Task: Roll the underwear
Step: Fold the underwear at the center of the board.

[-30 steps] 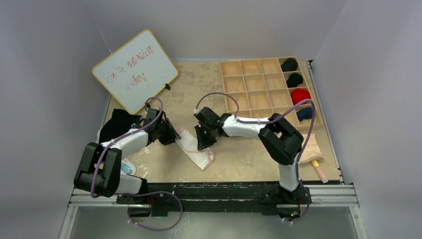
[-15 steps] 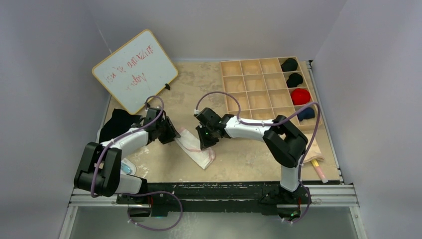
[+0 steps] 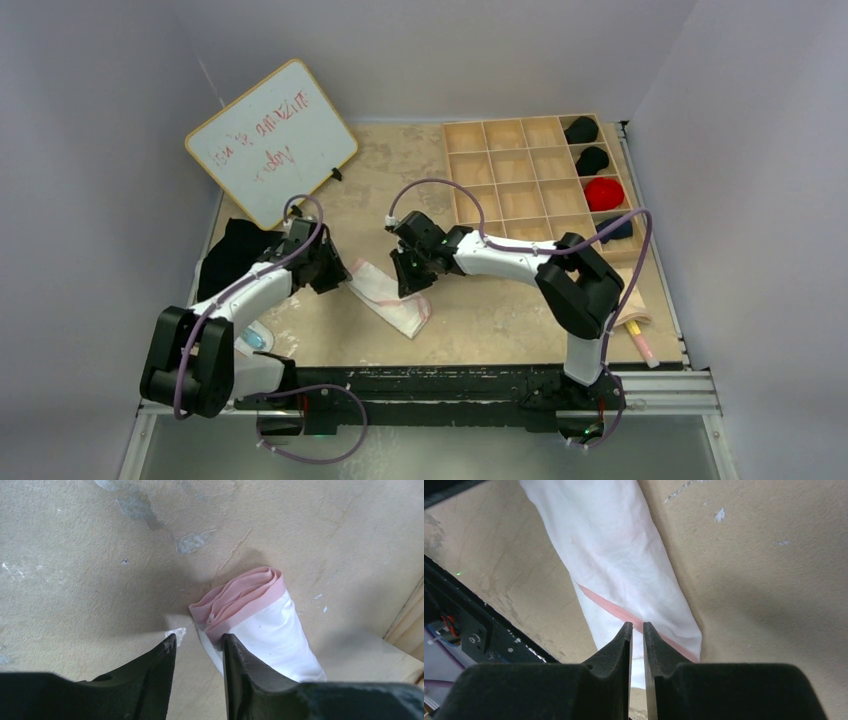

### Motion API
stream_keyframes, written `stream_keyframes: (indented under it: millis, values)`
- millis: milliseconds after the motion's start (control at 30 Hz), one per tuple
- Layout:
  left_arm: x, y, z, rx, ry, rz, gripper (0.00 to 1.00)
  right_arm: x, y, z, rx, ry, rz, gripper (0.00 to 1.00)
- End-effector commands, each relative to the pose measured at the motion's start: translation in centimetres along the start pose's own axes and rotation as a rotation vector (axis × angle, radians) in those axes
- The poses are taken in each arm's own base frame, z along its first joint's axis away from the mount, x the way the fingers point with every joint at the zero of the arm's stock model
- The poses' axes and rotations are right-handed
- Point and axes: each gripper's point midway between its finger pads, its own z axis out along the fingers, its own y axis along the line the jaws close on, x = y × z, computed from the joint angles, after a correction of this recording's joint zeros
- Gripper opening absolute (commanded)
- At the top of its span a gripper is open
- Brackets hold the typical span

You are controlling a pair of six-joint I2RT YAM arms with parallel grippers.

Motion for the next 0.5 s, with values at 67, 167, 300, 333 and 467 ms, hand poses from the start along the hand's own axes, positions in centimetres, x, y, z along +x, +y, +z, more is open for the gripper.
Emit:
stream_keyframes:
  millis: [67,167,300,333,467]
  values:
    - [-0.4,0.3,0.6,-0.015,-0.011,0.017,0.33,-1.0,1.1,0.1,-0.039,-0.006,-0.02,0.16]
    - [0.2,1.0,1.5,-0.034,0.001,0.016,0.3,-0.6,1.0,0.3,-0.04,0.008,-0.017,0.16]
    - [1.4,2.5,2.6,-0.089,0.043,0.01,0.23,-0.3,1.6,0.3,-0.068,0.025,-0.028,0.16]
    - [1.7,3.0,2.9,-0.109,0.047,0.007,0.22,-0.2,1.7,0.4,-0.066,0.03,-0.041,0.17]
    - [2.0,3.8,3.2,-0.141,0.05,-0.005,0.22,0.6,0.5,1.5,0.047,0.082,-0.081,0.18]
